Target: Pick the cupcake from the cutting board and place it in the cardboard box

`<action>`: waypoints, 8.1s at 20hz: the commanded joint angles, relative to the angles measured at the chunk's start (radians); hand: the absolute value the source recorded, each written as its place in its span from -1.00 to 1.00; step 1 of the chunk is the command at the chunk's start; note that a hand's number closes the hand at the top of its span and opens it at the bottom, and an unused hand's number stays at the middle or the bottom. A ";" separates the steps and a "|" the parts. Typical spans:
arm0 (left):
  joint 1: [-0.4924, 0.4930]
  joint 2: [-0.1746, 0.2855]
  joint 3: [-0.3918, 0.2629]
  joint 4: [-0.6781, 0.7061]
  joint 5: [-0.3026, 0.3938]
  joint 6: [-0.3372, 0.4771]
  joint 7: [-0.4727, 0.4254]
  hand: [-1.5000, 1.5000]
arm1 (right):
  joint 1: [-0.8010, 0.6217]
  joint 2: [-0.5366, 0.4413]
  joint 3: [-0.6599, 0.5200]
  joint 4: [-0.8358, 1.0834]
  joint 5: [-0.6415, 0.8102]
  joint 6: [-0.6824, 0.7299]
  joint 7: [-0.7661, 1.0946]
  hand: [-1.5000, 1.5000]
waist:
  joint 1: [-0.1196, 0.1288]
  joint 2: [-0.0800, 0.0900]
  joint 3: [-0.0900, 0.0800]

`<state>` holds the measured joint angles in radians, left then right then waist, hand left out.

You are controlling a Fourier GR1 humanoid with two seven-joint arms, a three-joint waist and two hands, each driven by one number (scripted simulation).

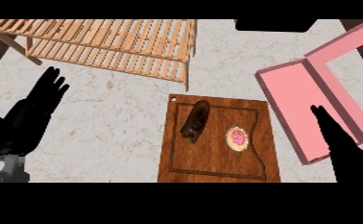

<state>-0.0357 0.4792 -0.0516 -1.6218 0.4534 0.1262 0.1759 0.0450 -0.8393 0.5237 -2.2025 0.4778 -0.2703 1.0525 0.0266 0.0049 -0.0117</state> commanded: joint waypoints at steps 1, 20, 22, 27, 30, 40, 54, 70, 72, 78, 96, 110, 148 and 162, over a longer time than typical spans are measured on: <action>-0.040 -0.013 -0.001 0.023 -0.009 0.008 0.002 0.00 | -0.135 0.078 0.036 -0.048 -0.041 0.149 0.312 -1.00 | 0.010 0.004 0.004; -0.010 0.009 0.069 0.011 -0.002 -0.020 0.014 0.00 | -0.291 0.378 0.091 0.127 -0.004 0.315 0.435 -1.00 | -0.023 -0.010 0.008; 0.038 -0.056 -0.002 -0.022 -0.048 0.009 -0.009 0.00 | -0.350 0.440 0.070 0.177 0.024 0.330 0.435 -1.00 | -0.016 -0.009 0.009; 0.015 -0.041 0.047 0.052 -0.026 -0.044 -0.034 0.00 | -0.383 0.501 0.096 0.241 0.097 0.360 0.427 -1.00 | -0.019 -0.005 0.009; 0.036 -0.049 0.029 -0.007 -0.037 -0.023 -0.001 0.00 | -0.345 0.480 0.073 0.196 0.078 0.425 0.435 -1.00 | -0.026 -0.009 0.010; 0.010 -0.081 0.020 -0.017 -0.055 0.009 0.036 0.00 | -0.370 0.627 0.073 0.328 0.165 0.474 0.435 -1.00 | -0.029 -0.008 0.010; -0.002 -0.074 0.057 -0.025 -0.061 -0.013 0.052 0.00 | -0.359 0.748 0.025 0.472 0.249 0.523 0.394 -1.00 | -0.023 -0.006 0.011; 0.000 -0.082 0.098 0.008 -0.055 -0.084 0.043 0.00 | -0.295 0.813 -0.048 0.558 0.320 0.554 0.279 -1.00 | -0.021 -0.005 0.011; 0.037 -0.085 0.111 0.022 -0.064 -0.097 0.012 0.00 | -0.258 0.765 -0.096 0.535 0.305 0.576 0.221 -1.00 | -0.024 -0.006 0.011; -0.007 -0.099 0.138 0.051 -0.085 -0.118 0.022 0.00 | -0.263 0.829 -0.056 0.510 0.416 0.563 0.176 1.00 | -0.027 -0.005 0.011; -0.081 -0.136 0.168 0.077 -0.122 -0.150 0.055 0.00 | -0.687 0.839 -0.101 1.033 0.356 0.485 -0.075 1.00 | -0.013 -0.001 0.012; 0.024 -0.183 0.147 -0.043 -0.150 -0.121 0.107 0.00 | -0.880 0.839 -0.011 0.714 0.563 0.533 0.135 1.00 | -0.028 -0.013 0.011; 0.060 -0.238 0.164 -0.094 -0.202 -0.139 0.093 0.00 | -0.610 0.638 -0.550 0.662 0.704 0.454 -0.262 1.00 | -0.019 -0.004 0.012; 0.044 -0.221 0.208 -0.053 -0.187 -0.191 0.090 0.00 | -0.450 0.709 -0.635 0.622 0.574 0.276 -0.389 -1.00 | -0.023 -0.005 0.012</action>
<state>-0.0160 0.2635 0.1556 -1.6605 0.2637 -0.0543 0.2678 -0.4535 -0.1578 -0.1085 -1.5548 1.0591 0.1374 0.7318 0.0018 0.0000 0.0003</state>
